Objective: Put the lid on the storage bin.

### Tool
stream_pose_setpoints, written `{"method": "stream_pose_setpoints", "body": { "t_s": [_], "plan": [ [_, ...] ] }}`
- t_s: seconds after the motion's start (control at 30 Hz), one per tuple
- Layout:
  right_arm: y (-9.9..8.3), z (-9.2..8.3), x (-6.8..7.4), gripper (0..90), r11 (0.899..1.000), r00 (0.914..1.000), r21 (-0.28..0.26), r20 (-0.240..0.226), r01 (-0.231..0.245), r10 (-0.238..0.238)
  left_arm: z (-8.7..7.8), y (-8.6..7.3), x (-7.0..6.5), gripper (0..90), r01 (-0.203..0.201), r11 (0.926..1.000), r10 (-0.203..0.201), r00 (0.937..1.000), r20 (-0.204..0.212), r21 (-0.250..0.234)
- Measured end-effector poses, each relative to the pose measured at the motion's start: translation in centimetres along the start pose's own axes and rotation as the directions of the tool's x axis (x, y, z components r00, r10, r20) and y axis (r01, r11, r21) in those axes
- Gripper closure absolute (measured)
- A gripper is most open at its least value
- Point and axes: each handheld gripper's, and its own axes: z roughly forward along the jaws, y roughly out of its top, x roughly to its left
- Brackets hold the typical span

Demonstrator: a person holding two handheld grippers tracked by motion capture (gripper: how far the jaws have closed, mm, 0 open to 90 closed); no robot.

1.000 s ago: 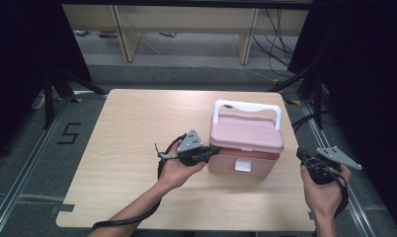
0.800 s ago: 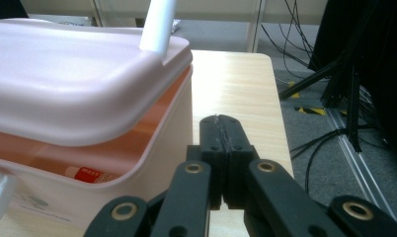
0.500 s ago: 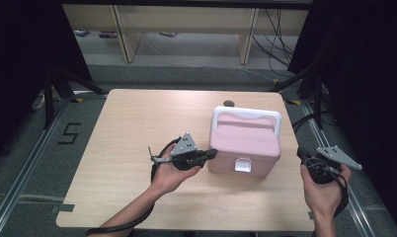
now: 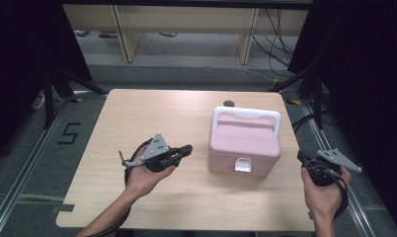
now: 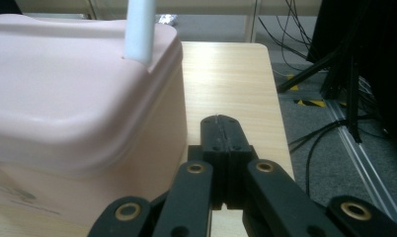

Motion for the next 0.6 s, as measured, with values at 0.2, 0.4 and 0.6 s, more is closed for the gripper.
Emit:
{"method": "stream_pose_setpoints", "body": {
  "t_s": [0.2, 0.4, 0.6],
  "plan": [
    [-0.6, 0.1, -0.4, 90.0, 1.0, 0.9997, 0.0, 0.021, 0.008, -0.008, -3.1, -1.4, 2.1, 86.7, 0.016, 0.9995, -0.018, 0.9961, -0.086, -0.026],
    [-1.6, 0.6, -0.9, 90.0, 0.999, 0.9987, 0.014, 0.026, -0.045, 0.045, -6.2, -3.3, 4.2, 86.8, 0.041, 0.9983, -0.048, 0.9821, -0.182, -0.042],
    [-2.6, 0.9, -1.7, 90.0, 0.999, 0.9982, 0.028, 0.047, -0.037, 0.036, -9.1, -6.0, 6.2, 86.4, 0.075, 0.9965, -0.083, 0.9546, -0.286, -0.038]
  ]
}}
